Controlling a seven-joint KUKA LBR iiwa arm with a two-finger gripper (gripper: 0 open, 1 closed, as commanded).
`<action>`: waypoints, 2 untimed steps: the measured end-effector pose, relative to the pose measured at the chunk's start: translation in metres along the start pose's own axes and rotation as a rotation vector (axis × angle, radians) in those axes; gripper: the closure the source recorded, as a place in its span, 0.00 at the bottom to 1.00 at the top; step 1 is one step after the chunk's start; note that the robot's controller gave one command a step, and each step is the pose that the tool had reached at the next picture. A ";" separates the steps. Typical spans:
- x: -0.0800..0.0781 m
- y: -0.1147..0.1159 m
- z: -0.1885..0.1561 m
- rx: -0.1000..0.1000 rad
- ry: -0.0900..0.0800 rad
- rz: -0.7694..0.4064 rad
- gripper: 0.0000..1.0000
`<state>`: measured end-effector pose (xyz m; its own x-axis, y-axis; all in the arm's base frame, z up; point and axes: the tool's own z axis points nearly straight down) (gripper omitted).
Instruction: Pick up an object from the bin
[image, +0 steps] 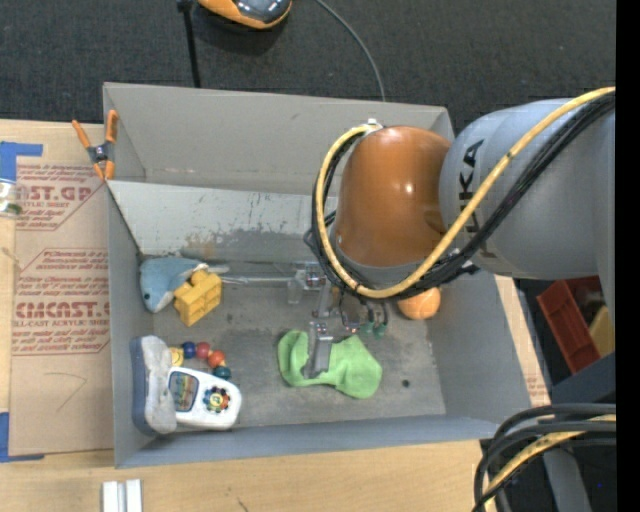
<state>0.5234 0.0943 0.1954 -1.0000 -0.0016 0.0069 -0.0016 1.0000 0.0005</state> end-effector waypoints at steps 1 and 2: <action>-0.002 0.000 -0.005 -0.001 -0.008 0.001 0.00; -0.004 -0.011 0.020 -0.002 -0.015 -0.054 0.00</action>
Offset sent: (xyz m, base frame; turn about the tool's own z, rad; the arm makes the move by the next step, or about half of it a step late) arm 0.0029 -0.0451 -0.0963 -0.1801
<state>0.5272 0.0836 0.1754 -0.9985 -0.0550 -0.0078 -0.0550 0.9985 0.0024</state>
